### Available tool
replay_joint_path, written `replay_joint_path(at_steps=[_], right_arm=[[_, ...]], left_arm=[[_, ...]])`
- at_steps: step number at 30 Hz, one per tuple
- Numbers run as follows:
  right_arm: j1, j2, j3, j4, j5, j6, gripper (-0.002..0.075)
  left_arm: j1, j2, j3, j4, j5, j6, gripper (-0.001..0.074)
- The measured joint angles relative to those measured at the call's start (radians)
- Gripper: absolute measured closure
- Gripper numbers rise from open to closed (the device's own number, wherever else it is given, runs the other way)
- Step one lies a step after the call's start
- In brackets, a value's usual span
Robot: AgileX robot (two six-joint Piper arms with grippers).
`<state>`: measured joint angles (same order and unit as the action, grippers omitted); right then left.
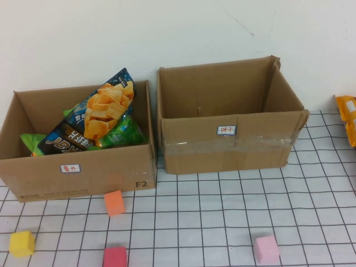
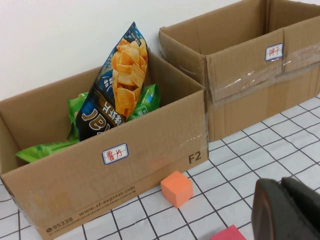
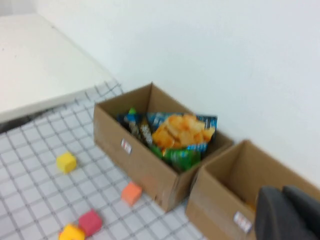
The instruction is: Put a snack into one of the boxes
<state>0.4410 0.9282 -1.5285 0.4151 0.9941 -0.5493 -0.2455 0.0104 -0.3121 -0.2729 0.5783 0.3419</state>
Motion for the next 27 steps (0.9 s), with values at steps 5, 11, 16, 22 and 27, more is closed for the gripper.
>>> replay_joint_path(at_steps=[5,11,16,22,27], right_arm=[[0.0,-0.184,0.246,-0.016,-0.016,-0.001,0.0726],[0.0,-0.352,0.474,-0.023,-0.042,-0.001,0.0726],[0.0,-0.463,0.601,-0.108,-0.024,0.07,0.0726],[0.0,-0.61,0.813,-0.253,-0.191,0.131,0.0727],[0.0,-0.732,0.998,-0.326,-0.402,0.181,0.0727]], left_arm=[[0.0,0.0,0.0,0.0,0.0,0.0,0.0736],[0.0,0.0,0.0,0.0,0.0,0.0,0.0736],[0.0,0.0,0.0,0.0,0.0,0.0,0.0736],[0.0,0.0,0.0,0.0,0.0,0.0,0.0736],[0.0,0.0,0.0,0.0,0.0,0.0,0.0736]])
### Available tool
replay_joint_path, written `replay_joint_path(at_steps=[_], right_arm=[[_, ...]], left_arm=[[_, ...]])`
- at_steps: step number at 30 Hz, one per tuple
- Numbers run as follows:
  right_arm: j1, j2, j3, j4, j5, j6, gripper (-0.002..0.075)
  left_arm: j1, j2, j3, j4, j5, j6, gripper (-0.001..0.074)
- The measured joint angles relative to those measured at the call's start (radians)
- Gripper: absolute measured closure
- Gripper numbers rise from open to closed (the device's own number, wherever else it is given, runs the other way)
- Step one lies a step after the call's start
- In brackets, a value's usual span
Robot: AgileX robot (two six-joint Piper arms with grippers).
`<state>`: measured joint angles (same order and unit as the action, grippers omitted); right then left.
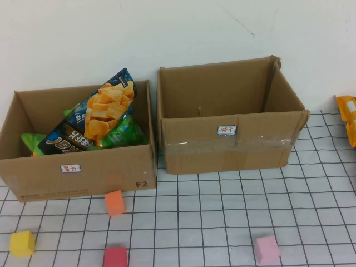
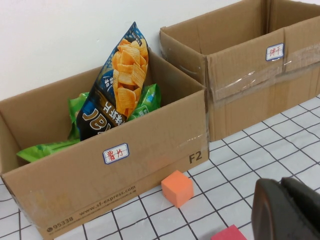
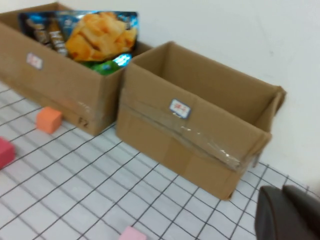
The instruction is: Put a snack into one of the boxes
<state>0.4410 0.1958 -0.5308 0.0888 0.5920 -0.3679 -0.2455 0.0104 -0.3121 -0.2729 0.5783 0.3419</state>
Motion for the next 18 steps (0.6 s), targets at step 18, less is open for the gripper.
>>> replay_joint_path(at_steps=[18], right_arm=[[-0.391,-0.209,0.433,-0.077,-0.212,0.21,0.0727]], left_arm=[[0.0,0.0,0.0,0.0,0.0,0.0,0.0736]])
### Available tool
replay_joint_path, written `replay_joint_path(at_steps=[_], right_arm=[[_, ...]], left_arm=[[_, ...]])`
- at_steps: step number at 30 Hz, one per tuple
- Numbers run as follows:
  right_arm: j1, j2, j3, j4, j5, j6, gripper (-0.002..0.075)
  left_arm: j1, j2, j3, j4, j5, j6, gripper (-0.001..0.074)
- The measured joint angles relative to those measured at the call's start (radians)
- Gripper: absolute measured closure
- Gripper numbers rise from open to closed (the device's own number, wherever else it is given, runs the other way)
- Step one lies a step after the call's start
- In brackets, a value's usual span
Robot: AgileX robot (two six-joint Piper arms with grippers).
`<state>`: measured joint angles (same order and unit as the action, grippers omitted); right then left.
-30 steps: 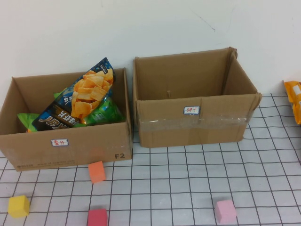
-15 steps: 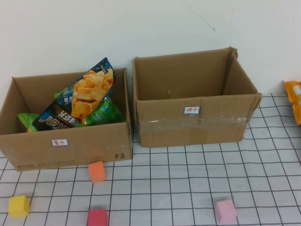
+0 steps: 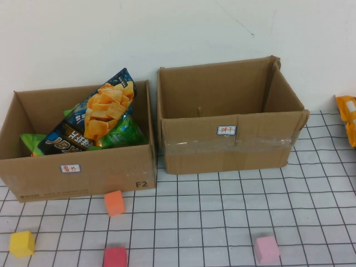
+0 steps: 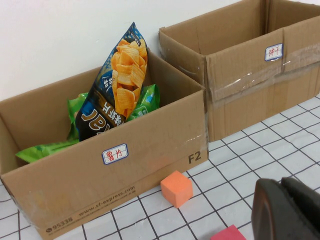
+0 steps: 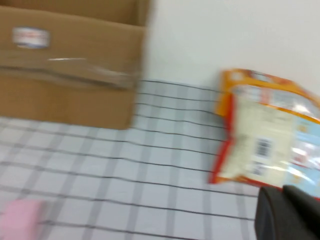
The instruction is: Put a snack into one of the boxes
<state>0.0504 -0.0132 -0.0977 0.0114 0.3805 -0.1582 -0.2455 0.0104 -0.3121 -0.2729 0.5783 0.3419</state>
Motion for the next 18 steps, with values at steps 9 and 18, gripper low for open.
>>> replay_joint_path(at_steps=[9,18], right_arm=[[-0.154,0.001,0.124,-0.011,-0.15,0.076,0.0727],[-0.054,0.001,0.125,-0.128,-0.076,0.244,0.0727]], left_arm=[[0.0,0.0,0.0,0.0,0.0,0.0,0.0736],[0.0,0.0,0.0,0.0,0.0,0.0,0.0736]])
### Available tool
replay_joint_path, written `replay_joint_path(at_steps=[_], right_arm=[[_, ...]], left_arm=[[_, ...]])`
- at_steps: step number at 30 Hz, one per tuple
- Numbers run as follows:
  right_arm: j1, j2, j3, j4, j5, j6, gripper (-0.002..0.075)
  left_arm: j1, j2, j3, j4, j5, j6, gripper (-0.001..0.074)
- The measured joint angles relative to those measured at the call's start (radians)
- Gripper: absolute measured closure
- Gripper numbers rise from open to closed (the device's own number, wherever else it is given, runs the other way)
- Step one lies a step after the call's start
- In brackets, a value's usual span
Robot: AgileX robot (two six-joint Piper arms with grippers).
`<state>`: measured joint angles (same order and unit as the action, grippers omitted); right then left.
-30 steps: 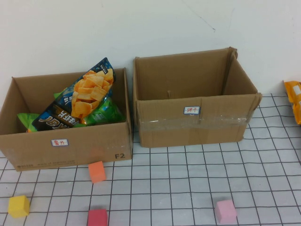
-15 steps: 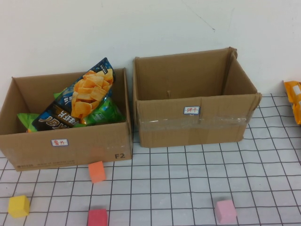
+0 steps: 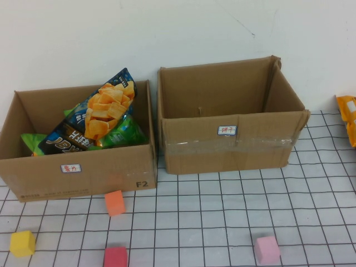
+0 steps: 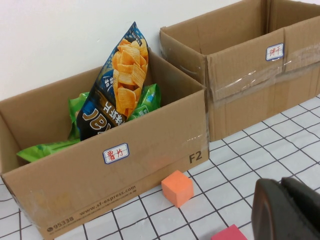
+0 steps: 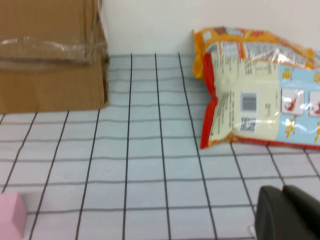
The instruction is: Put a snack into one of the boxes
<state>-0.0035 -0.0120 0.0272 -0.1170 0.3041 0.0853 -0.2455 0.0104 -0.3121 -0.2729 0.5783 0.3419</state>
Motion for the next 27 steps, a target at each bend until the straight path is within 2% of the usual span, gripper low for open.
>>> replay_joint_path(at_steps=[27], right_arm=[[0.021,0.0,0.0,-0.005,0.032,0.043,0.0727]], left_arm=[[0.0,0.0,0.0,0.0,0.0,0.0,0.0738]])
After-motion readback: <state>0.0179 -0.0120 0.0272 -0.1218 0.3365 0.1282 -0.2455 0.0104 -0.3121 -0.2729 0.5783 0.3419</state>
